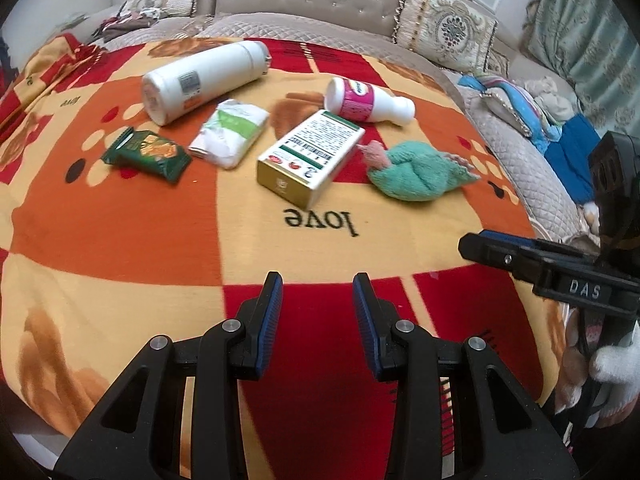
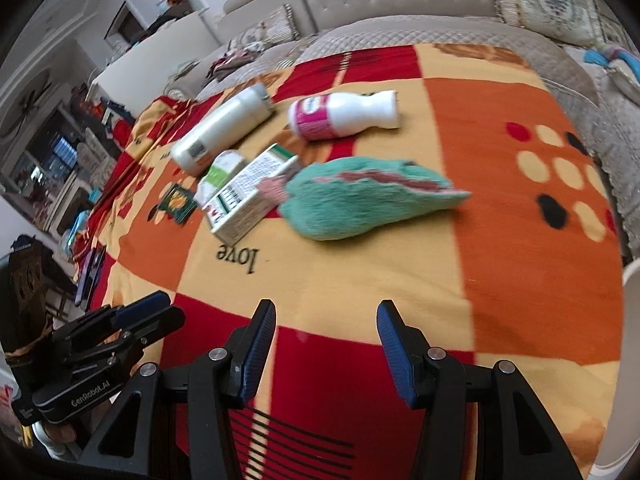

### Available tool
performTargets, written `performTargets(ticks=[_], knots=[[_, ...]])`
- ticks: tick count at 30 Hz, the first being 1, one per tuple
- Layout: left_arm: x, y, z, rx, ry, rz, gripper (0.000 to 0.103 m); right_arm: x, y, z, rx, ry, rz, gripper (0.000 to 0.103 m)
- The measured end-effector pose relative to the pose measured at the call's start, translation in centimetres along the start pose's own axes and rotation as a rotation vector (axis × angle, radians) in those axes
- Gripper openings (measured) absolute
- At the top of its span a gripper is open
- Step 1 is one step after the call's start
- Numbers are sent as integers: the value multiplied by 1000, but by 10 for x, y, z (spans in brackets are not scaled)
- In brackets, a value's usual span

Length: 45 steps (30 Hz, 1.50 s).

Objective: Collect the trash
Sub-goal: 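Grasp the white Watermelon Frost box with the left tool while the right tool grasps the teal towel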

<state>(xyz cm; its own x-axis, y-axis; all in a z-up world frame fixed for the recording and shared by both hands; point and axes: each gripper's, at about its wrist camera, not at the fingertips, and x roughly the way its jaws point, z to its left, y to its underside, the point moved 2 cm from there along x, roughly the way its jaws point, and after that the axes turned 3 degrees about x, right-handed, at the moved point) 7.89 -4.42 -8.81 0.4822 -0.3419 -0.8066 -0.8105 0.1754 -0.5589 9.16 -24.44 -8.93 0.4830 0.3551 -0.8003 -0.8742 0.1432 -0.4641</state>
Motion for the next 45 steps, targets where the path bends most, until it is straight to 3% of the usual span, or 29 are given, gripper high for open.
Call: performTargets(ticks=[13, 17, 21, 33, 35, 39, 45], knots=[[3, -9, 21, -20, 11, 5, 34, 4, -10, 5, 70, -18, 10, 51], [4, -9, 28, -30, 13, 6, 40, 9, -23, 5, 132, -41, -1, 62], [5, -13, 35, -38, 19, 4, 41, 14, -37, 5, 182, -50, -25, 62], [13, -28, 43, -54, 25, 10, 42, 48, -59, -34, 520, -127, -58, 70], [14, -29, 42, -54, 22, 8, 42, 50, -64, -33, 508, -126, -75, 69], [15, -38, 40, -48, 18, 1, 42, 48, -67, -27, 396, -102, -68, 47], [19, -53, 33, -31, 23, -2, 42, 20, -66, -20, 225, -131, 1, 43]])
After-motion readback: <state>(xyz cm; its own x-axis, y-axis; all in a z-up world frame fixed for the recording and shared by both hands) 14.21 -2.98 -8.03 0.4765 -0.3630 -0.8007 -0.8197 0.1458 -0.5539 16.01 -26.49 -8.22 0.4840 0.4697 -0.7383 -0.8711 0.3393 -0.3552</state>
